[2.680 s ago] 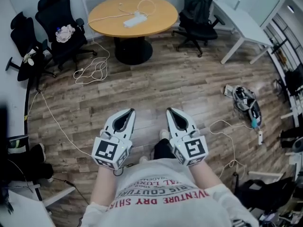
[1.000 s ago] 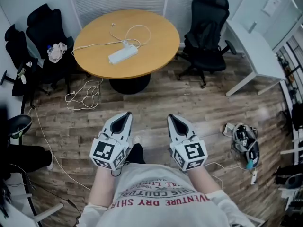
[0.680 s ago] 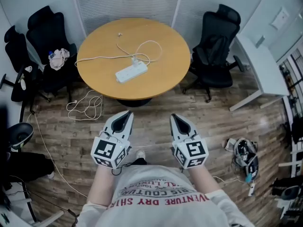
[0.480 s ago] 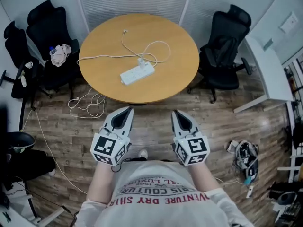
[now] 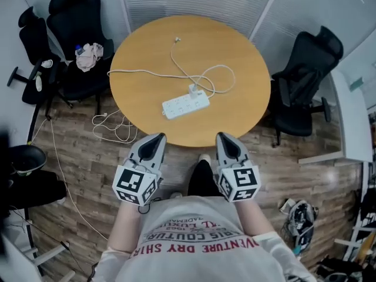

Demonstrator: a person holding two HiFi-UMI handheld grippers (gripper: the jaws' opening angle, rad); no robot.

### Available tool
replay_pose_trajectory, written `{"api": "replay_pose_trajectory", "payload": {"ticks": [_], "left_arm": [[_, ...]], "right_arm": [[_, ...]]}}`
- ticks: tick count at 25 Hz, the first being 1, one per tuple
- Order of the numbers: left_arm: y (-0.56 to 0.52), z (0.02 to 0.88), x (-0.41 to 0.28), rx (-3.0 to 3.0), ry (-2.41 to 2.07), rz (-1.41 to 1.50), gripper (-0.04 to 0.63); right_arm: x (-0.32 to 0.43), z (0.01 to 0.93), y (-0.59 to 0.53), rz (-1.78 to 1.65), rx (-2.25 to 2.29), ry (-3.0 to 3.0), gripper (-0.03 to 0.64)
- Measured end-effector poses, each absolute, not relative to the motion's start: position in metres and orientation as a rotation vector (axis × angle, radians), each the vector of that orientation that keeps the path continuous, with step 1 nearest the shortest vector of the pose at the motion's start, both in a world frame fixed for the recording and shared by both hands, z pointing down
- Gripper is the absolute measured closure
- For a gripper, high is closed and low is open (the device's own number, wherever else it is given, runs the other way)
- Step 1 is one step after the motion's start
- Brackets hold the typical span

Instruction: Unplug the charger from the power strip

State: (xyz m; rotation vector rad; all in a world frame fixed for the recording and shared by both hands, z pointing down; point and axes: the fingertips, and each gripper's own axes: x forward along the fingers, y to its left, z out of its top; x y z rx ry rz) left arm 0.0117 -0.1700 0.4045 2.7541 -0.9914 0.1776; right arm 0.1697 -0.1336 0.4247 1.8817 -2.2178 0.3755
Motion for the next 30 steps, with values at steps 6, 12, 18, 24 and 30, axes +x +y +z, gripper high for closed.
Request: {"api": "replay_pose_trajectory", "payload": {"ticks": [6, 12, 18, 24, 30], "left_arm": [[-0.228, 0.406, 0.035, 2.696, -1.200, 0.209, 0.563], [-0.278, 0.408, 0.063, 2.565, -1.405, 0.179, 0.563], [-0.302, 0.440, 0.088, 2.460, -1.452, 0.266, 0.563], [-0.305, 0.490, 0.103, 2.444, -1.370, 0.356, 0.563], [-0.316, 0.551, 0.113, 2.484, -1.198, 0.541, 0.563]], "right_arm": [[0.204, 0.431, -0.221, 0.347, 1.724, -2.319, 0.588], [0.235, 0.437, -0.291, 0.307, 1.467, -2.409, 0.588], [0.253, 0.461, -0.333, 0.372, 1.320, -2.436, 0.588], [0.248, 0.498, -0.348, 0.482, 1.217, -2.407, 0.588], [0.227, 0.526, -0.350, 0.535, 1.166, -2.355, 0.588]]}}
